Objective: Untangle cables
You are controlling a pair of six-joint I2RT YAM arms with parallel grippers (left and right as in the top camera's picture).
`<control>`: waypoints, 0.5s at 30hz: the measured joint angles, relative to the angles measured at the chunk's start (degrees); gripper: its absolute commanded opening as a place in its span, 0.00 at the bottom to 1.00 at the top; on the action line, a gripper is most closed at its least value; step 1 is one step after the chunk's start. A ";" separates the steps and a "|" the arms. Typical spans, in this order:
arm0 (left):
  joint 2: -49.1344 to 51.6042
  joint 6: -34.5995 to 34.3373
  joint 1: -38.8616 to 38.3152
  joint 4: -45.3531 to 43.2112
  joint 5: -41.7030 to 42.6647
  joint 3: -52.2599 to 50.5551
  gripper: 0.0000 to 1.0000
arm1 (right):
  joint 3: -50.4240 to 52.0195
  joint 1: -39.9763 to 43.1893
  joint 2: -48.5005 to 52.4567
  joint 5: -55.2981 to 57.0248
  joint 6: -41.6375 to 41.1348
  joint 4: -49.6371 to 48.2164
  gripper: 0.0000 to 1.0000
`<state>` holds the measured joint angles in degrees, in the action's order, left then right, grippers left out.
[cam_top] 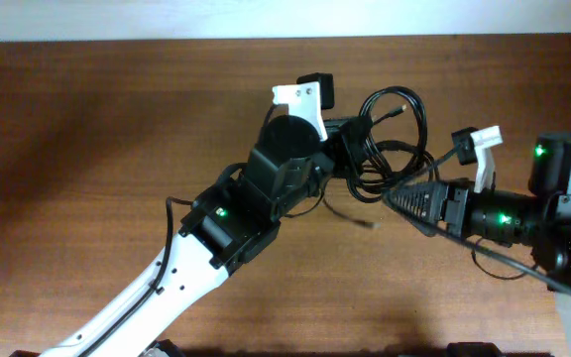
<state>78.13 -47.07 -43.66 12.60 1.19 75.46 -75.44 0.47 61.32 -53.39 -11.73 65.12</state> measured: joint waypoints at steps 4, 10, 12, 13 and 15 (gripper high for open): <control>0.00 -2.43 0.00 -0.07 4.28 0.00 0.00 | -0.02 -0.02 3.78 1.66 -0.22 -0.61 0.53; 0.00 -2.45 0.07 2.99 9.86 0.02 0.00 | -0.02 0.00 4.00 8.07 -0.07 -0.72 0.33; 0.00 -2.45 0.28 3.02 11.06 0.02 0.00 | -0.02 0.00 4.00 9.01 -0.22 -0.39 0.16; 0.00 -2.43 0.35 3.08 11.19 0.02 0.00 | -0.02 0.00 4.00 9.22 -0.46 -0.33 0.13; 0.00 -2.01 0.39 3.13 11.54 0.02 0.00 | -0.02 0.15 4.00 9.66 -0.48 -0.35 0.08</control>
<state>78.13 -49.08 -43.27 15.73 12.73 75.48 -75.46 0.62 65.32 -43.72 -12.21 64.77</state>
